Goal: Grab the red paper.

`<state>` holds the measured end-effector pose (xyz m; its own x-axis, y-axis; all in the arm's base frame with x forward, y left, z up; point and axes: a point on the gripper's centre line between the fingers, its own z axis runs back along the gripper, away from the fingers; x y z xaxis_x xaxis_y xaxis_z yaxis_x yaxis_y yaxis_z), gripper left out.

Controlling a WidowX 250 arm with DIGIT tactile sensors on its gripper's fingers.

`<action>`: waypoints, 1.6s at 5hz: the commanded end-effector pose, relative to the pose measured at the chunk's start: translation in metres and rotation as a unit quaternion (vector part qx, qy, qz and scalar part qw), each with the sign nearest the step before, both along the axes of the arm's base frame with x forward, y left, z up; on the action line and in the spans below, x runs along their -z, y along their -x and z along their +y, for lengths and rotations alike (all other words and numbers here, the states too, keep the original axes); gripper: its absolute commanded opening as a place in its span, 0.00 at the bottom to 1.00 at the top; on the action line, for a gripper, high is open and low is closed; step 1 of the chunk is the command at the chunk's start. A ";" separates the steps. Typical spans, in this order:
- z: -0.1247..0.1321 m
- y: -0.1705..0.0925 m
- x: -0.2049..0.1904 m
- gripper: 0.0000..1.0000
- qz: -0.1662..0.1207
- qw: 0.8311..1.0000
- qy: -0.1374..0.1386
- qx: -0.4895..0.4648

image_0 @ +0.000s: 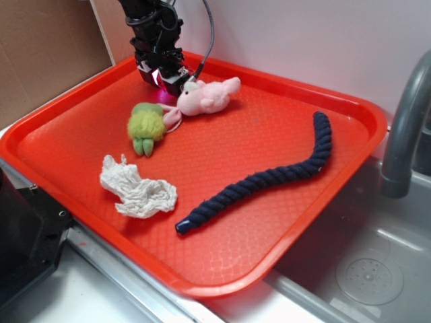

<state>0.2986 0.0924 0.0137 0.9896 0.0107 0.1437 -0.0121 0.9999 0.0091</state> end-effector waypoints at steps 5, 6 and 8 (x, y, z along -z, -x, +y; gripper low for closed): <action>-0.097 0.108 -0.145 0.00 0.086 0.995 0.043 0.015; -0.123 0.132 -0.161 0.00 0.073 0.995 0.043 0.048; -0.131 0.144 -0.158 0.00 0.040 0.998 0.031 0.030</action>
